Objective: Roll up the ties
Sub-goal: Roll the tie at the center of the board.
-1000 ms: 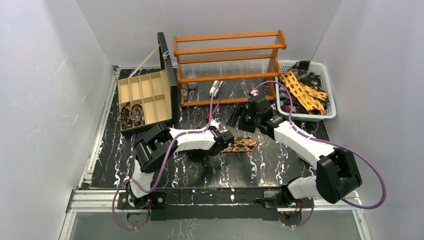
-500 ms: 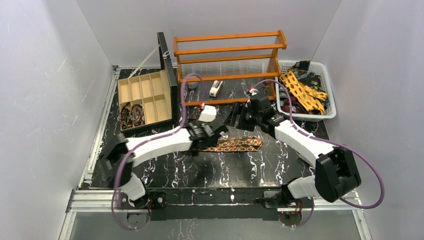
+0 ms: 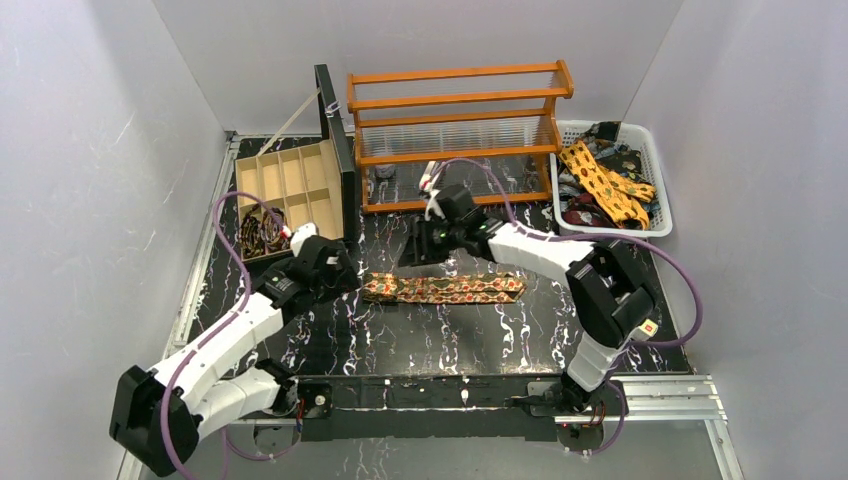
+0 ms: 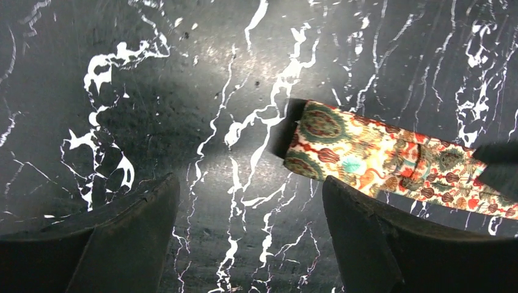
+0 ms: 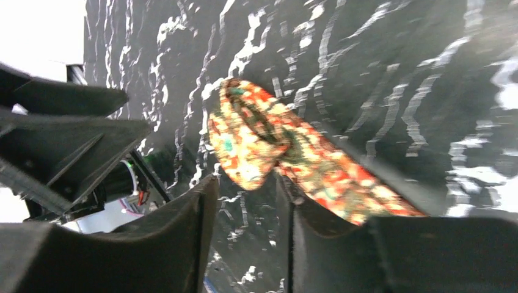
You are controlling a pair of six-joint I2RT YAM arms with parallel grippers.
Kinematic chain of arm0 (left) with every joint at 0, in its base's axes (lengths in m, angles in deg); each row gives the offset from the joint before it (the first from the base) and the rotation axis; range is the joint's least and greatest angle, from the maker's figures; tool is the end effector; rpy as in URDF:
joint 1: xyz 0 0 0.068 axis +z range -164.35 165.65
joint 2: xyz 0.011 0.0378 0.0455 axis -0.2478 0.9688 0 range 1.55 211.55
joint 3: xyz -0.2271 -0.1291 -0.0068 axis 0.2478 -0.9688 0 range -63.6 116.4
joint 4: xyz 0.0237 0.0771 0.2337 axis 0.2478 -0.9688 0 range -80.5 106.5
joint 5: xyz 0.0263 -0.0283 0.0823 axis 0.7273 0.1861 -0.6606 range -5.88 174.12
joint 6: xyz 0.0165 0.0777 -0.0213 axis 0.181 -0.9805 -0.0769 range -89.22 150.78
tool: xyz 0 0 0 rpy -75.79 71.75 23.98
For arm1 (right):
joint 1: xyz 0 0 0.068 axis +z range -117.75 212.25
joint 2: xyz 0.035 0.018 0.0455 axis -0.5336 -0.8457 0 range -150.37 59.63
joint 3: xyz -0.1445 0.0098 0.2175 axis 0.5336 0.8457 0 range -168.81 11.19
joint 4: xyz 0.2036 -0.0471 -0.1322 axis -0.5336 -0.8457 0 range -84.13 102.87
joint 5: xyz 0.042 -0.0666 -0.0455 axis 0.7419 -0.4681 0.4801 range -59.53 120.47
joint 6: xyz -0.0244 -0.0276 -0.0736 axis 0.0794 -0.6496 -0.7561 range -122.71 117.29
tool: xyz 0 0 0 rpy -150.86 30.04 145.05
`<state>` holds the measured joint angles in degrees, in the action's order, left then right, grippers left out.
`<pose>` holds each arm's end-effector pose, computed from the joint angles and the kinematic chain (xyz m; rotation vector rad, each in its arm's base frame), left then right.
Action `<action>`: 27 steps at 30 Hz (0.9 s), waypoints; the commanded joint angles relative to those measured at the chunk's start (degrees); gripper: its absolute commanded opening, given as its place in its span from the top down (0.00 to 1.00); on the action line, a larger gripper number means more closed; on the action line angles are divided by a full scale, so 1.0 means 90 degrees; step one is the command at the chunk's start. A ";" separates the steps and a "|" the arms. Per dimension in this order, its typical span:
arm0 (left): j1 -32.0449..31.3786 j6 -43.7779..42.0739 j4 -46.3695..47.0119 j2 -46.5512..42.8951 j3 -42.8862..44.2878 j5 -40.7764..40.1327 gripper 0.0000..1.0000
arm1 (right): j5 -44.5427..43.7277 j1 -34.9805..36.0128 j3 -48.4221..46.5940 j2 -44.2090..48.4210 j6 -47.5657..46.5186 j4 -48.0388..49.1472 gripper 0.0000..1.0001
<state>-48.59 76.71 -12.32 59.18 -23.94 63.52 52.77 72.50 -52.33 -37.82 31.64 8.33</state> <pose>0.1949 -0.1022 0.2099 -0.4043 2.3020 -0.2704 0.2776 0.2706 0.1976 -0.3554 2.4111 1.0902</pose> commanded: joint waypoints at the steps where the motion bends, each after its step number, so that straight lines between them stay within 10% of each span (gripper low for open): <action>1: 0.0869 0.0043 0.0390 -0.0303 -0.0529 0.1404 0.16 | -0.0732 0.0885 -0.0478 -0.0143 0.0578 -0.0066 0.57; 8: 0.2185 0.0166 0.1366 -0.0597 -0.1386 0.3157 0.15 | -0.0761 0.1163 -0.0983 -0.0742 0.0570 -0.0189 0.63; 27: 0.2271 -0.0331 0.2176 -0.0377 -0.1586 0.3997 0.14 | -0.0697 0.1008 -0.1050 -0.1288 -0.0119 -0.0859 0.60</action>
<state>-28.39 75.79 5.08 55.18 -37.73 96.07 44.03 82.36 -59.57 -49.97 33.43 2.93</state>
